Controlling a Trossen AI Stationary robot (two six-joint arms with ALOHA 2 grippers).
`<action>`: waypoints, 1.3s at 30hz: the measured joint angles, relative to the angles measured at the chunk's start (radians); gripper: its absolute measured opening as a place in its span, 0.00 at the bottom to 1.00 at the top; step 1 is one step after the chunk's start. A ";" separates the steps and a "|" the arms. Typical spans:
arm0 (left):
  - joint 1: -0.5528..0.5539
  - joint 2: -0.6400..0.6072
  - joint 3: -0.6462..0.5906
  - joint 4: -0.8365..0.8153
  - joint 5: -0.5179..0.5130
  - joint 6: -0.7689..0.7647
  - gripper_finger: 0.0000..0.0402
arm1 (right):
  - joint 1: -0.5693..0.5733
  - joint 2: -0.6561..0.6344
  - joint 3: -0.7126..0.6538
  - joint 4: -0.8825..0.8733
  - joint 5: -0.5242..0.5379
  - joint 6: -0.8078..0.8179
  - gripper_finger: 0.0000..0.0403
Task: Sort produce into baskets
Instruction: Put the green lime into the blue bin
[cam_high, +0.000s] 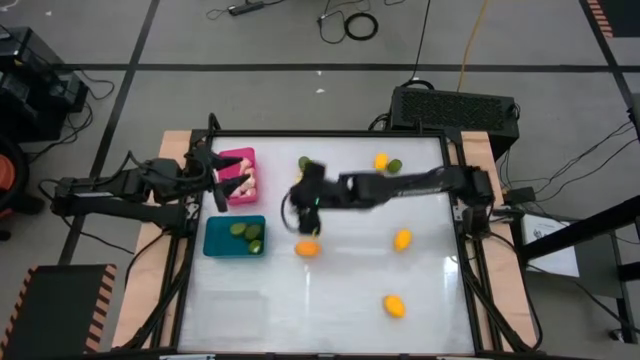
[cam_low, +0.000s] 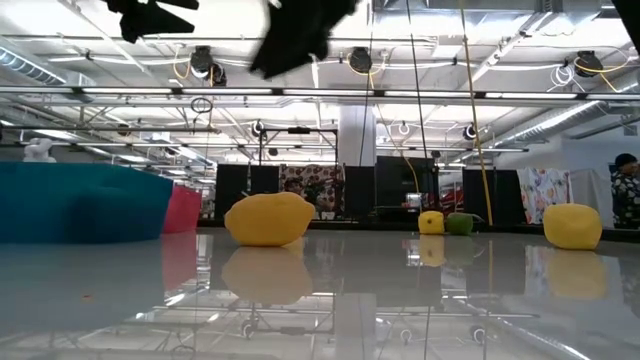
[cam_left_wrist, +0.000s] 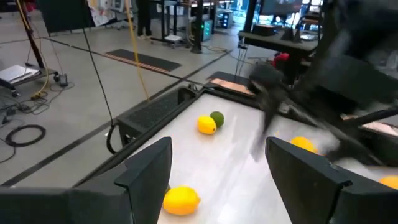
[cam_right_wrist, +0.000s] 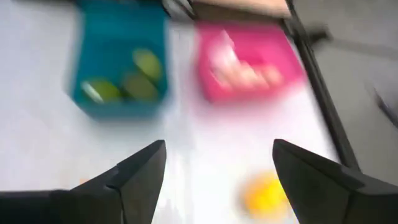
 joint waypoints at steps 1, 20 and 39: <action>0.000 0.002 0.000 -0.004 -0.001 0.003 0.66 | -0.022 -0.013 0.000 -0.060 0.002 0.001 0.72; 0.000 0.023 -0.025 -0.109 -0.002 -0.058 0.66 | -0.470 -0.232 -0.431 -0.369 0.023 0.139 0.72; 0.000 0.163 -0.025 0.013 0.001 -0.084 0.66 | -0.718 -0.404 -0.722 -0.209 0.124 0.883 0.70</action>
